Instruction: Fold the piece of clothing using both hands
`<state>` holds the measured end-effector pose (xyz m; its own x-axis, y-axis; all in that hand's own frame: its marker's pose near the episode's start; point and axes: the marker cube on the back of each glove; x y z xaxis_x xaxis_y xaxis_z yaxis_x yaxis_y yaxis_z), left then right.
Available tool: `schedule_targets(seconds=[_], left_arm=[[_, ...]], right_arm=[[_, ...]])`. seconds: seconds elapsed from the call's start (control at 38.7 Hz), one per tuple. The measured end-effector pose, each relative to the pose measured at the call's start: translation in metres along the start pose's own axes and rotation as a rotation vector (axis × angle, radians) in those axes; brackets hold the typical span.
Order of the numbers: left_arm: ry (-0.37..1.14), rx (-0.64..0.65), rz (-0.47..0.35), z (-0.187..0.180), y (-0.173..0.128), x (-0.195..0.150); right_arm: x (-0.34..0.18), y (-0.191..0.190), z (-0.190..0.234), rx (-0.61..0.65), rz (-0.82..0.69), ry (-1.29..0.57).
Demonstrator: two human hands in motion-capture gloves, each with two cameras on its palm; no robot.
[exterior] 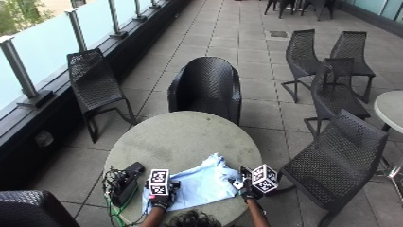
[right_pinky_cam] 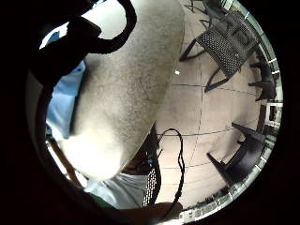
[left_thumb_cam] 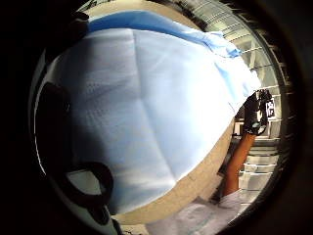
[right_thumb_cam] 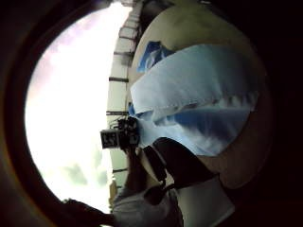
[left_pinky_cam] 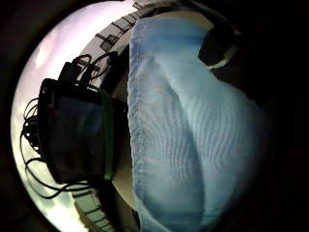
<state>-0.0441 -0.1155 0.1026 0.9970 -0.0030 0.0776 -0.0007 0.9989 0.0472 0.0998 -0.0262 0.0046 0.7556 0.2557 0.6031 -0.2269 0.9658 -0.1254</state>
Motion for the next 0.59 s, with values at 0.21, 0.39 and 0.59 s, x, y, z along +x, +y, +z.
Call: schedule_targets(seconds=[0.21,0.39,0.59], left_arm=[[0.083,-0.068,-0.063,-0.007,0.017,0.007],[0.061,-0.031,-0.063,-0.065,0.044,0.026],[0.062,-0.077,-0.059,-0.057,0.025,0.042]], right_arm=[[0.000,-0.024,0.013,0.370,0.049,-0.098],[0.026,-0.026,0.002,0.452,0.305,-0.005],[0.038,-0.047,-0.022,0.596,0.188,-0.336]])
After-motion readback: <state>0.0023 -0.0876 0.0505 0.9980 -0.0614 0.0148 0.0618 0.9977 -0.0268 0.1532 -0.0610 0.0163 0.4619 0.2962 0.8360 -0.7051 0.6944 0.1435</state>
